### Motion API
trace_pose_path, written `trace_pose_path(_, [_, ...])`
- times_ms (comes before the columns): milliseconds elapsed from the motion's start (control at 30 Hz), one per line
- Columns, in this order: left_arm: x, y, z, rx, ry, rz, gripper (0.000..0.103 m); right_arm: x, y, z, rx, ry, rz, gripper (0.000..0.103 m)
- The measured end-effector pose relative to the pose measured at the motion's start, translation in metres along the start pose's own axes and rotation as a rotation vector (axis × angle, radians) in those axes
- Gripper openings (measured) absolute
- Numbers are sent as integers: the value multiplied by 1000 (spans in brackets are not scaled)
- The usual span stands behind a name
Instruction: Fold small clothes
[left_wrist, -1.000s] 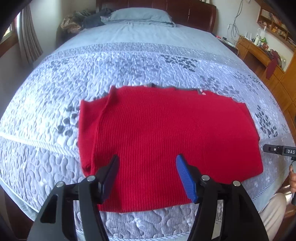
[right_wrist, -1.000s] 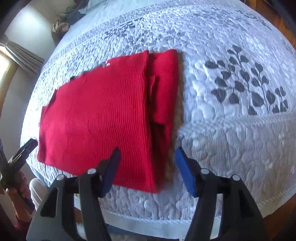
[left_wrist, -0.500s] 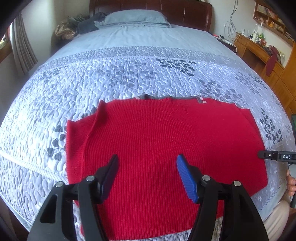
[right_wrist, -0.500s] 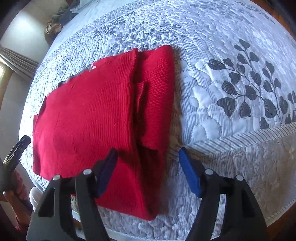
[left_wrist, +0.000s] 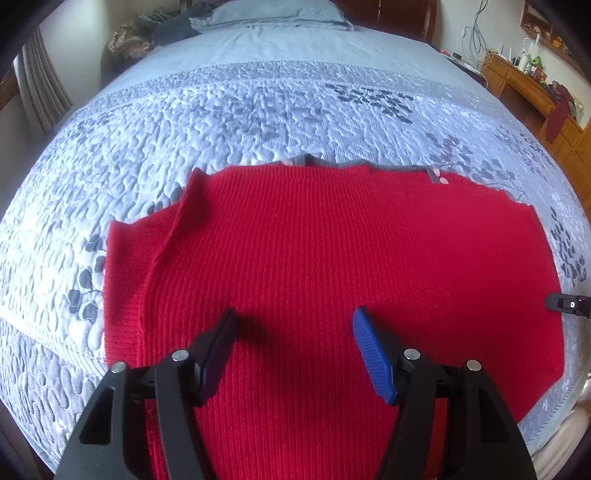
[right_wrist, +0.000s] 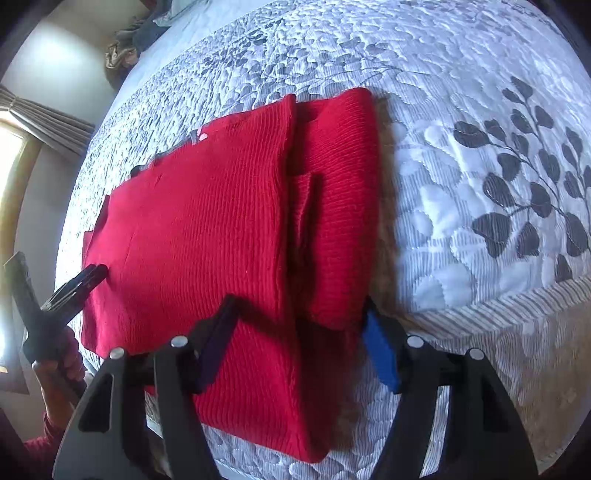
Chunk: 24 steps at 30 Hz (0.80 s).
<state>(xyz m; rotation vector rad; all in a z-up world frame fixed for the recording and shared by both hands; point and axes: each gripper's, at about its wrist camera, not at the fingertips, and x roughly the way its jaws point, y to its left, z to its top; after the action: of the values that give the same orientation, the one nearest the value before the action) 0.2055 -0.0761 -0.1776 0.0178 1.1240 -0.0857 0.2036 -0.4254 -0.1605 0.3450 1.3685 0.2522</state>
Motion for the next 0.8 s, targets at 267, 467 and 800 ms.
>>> trace_pose_path(267, [11, 8, 4, -35, 45, -43, 68, -1, 10, 9, -49, 8, -4, 54])
trace_pose_path(467, [21, 10, 4, -30, 67, -58, 72, 5, 3, 10, -12, 26, 16, 54])
trace_pose_path(800, [25, 14, 5, -25, 84, -88, 73, -8, -17, 15, 123, 1, 57, 63])
